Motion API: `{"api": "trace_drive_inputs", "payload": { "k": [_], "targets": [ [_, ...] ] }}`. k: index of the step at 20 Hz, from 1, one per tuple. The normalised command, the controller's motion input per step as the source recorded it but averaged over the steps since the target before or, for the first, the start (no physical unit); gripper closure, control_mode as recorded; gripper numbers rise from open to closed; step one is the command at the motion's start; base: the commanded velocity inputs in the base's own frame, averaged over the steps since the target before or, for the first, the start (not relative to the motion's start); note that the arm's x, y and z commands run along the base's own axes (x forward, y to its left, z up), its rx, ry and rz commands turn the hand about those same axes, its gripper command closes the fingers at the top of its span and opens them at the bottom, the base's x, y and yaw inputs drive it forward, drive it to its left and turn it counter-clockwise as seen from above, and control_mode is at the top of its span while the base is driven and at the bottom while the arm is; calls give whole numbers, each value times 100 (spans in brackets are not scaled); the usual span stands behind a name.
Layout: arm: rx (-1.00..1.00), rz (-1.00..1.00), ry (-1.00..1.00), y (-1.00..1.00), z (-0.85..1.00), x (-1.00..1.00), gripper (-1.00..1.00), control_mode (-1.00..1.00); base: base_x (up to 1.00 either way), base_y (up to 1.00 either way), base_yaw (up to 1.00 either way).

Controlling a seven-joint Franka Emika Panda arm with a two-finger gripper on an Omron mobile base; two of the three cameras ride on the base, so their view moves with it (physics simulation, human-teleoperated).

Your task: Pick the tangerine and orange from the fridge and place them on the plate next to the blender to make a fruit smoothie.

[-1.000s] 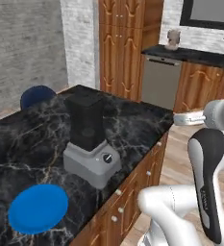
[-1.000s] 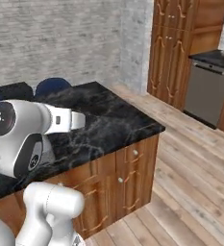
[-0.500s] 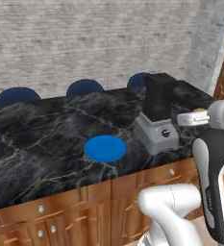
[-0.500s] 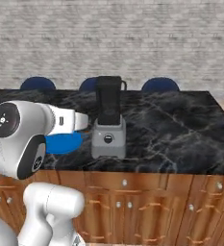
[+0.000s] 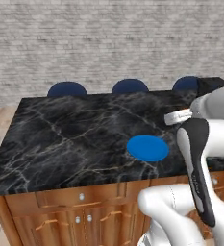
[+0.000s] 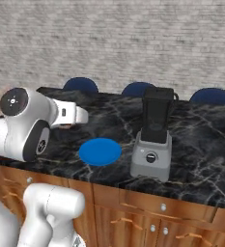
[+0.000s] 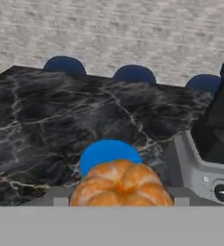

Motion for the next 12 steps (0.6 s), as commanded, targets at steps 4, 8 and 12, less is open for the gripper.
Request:
{"api": "trace_drive_inputs", "payload": {
  "k": [4,8,12],
  "targets": [
    [-16,1,79,1,-76,97,100,-100,0,0,0],
    [9,2,37,-2,-100,72,100,-100,0,0,0],
    [22,1,12,-6,-100,80,100,-100,0,0,0]
  ]
}}
